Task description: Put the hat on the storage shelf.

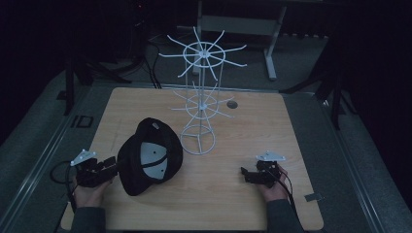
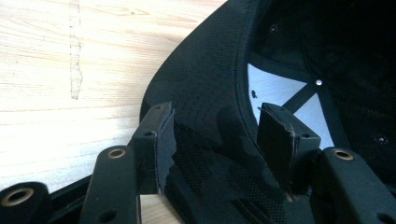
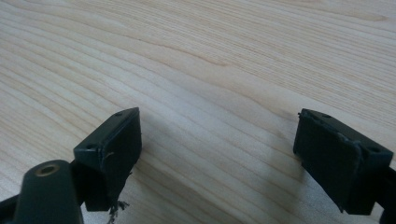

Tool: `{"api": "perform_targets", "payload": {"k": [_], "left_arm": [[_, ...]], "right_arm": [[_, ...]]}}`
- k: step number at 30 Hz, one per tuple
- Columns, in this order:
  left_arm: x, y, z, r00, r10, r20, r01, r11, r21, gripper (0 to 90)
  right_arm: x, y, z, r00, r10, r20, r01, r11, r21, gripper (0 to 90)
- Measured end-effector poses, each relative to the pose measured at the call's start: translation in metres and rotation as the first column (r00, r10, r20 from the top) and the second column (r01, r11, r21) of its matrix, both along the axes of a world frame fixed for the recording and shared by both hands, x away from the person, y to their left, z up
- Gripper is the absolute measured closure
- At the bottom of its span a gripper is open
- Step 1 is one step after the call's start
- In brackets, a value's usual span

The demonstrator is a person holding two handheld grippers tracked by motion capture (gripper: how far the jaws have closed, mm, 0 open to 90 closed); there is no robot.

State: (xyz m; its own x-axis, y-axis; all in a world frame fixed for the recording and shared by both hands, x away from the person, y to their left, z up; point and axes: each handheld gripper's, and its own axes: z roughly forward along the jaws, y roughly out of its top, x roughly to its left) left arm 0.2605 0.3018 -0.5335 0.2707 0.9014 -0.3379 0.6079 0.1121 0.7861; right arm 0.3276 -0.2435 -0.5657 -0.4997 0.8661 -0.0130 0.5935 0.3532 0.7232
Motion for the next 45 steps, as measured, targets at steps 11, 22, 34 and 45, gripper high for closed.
{"api": "perform_targets", "payload": {"k": [11,22,34,45], "left_arm": [[0.011,-0.001,0.011,0.9998,-0.014,0.012,0.013,0.9968,0.079,63.0],[0.041,-0.002,0.022,1.0000,-0.007,0.007,0.006,0.9872,0.159,78.3],[0.060,-0.004,0.028,1.0000,0.003,-0.005,-0.002,0.9829,0.184,63.0],[0.076,-0.001,0.027,0.9994,0.016,-0.031,-0.009,0.9757,0.219,70.4]], "right_arm": [[0.000,0.000,0.000,1.0000,0.000,0.000,0.000,1.0000,0.001,15.0],[0.000,0.000,0.000,1.0000,0.000,0.000,0.000,1.0000,0.001,14.9],[0.000,0.000,0.000,1.0000,-0.001,-0.001,0.001,1.0000,0.001,14.9],[0.000,0.000,0.000,1.0000,-0.002,-0.002,0.002,1.0000,0.002,15.0]]}}
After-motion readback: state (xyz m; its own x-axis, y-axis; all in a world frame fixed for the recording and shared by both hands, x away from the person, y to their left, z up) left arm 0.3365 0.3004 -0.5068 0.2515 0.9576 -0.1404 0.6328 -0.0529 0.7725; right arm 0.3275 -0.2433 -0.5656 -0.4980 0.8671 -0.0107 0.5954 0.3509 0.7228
